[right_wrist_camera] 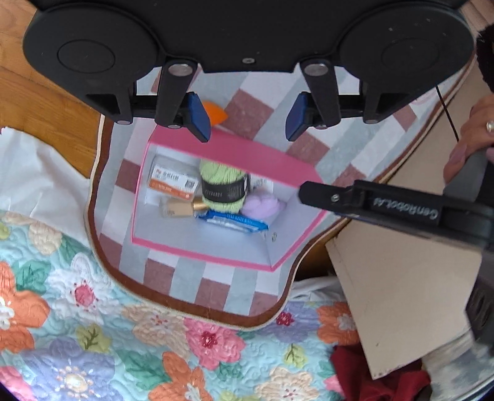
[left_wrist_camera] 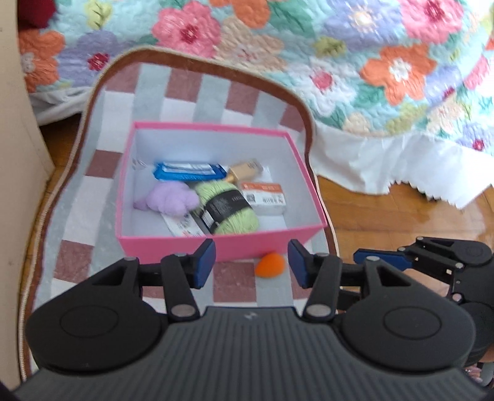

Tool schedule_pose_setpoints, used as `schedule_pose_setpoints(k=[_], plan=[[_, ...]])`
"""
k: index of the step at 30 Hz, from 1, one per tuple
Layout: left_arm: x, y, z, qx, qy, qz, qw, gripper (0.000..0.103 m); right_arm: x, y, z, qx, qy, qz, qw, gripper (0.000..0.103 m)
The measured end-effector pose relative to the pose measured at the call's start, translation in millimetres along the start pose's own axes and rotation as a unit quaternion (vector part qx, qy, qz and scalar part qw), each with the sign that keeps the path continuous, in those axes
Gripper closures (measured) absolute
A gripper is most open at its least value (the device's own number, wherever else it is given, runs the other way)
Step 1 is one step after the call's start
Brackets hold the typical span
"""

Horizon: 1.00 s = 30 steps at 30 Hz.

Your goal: Organize objects

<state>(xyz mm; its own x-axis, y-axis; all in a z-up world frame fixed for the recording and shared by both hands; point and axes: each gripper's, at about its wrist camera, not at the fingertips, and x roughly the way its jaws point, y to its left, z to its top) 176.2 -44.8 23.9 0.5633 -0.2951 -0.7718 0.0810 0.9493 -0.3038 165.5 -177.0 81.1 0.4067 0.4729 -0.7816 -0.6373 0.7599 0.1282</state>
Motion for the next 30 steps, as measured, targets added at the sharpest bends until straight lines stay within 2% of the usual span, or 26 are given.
schedule_pose_setpoints(k=[4,8,13,15,18,21,25,30], plan=[[32,4,-18,-0.012,0.023,-0.021,0.9994,0.052,22,-3,-25,0.003,0.005,0.0,1.0,0.043],[66,9,-33,-0.022,0.033,-0.03,0.9988,0.052,47,-2,-47,-0.019,-0.002,-0.013,1.0,0.043],[104,14,-55,-0.034,0.009,-0.045,0.9984,0.052,80,-11,-66,-0.021,-0.012,-0.028,0.999,0.043],[121,17,-65,-0.046,0.01,-0.048,0.9978,0.053,94,-10,-71,-0.049,-0.013,-0.05,0.997,0.043],[141,21,-76,-0.054,0.003,-0.046,0.9974,0.053,113,-11,-77,-0.079,-0.016,-0.07,0.994,0.044],[153,27,-86,-0.065,-0.009,-0.053,0.9964,0.052,132,-21,-80,-0.064,-0.002,-0.069,0.996,0.044],[163,36,-91,-0.098,-0.004,-0.068,0.9928,0.052,145,-32,-80,-0.042,-0.003,-0.069,0.997,0.044],[174,21,-85,-0.064,-0.002,-0.065,0.9958,0.054,160,-40,-76,-0.032,-0.005,-0.068,0.997,0.044]])
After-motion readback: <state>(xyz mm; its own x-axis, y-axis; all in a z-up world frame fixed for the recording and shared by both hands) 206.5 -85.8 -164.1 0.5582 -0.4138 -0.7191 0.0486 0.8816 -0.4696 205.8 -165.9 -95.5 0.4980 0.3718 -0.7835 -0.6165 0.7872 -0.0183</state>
